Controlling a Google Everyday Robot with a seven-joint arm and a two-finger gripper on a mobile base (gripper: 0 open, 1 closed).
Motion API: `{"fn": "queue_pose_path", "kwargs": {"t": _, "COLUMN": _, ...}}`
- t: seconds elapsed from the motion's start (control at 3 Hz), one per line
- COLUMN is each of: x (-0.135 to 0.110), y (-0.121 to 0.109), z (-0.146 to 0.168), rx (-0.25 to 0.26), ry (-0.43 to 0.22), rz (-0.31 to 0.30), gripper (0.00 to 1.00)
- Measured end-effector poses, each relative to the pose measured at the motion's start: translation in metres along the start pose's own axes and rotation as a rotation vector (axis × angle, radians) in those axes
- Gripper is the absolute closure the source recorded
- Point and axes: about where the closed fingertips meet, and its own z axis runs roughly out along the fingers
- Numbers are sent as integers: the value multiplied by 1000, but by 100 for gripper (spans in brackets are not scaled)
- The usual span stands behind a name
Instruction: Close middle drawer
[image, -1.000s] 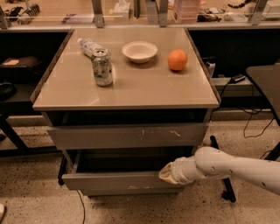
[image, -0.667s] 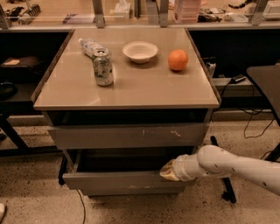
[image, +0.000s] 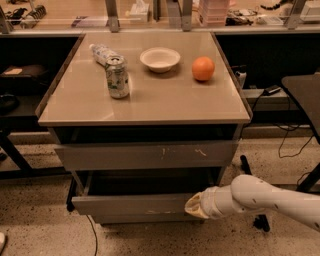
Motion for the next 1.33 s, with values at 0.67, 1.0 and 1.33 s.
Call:
{"fn": "queue_pose_path", "kwargs": {"t": 0.67, "x": 12, "y": 74, "z": 16, "rx": -176, "ry": 32, "rz": 17, "gripper": 100}}
{"fn": "queue_pose_path", "kwargs": {"t": 1.0, "x": 17, "y": 51, "z": 41, "rx": -190, "ry": 52, "rz": 6, "gripper": 100}}
{"fn": "queue_pose_path", "kwargs": {"t": 1.33, "x": 15, "y": -4, "z": 48, "rx": -116, "ry": 63, "rz": 12, "gripper": 100}}
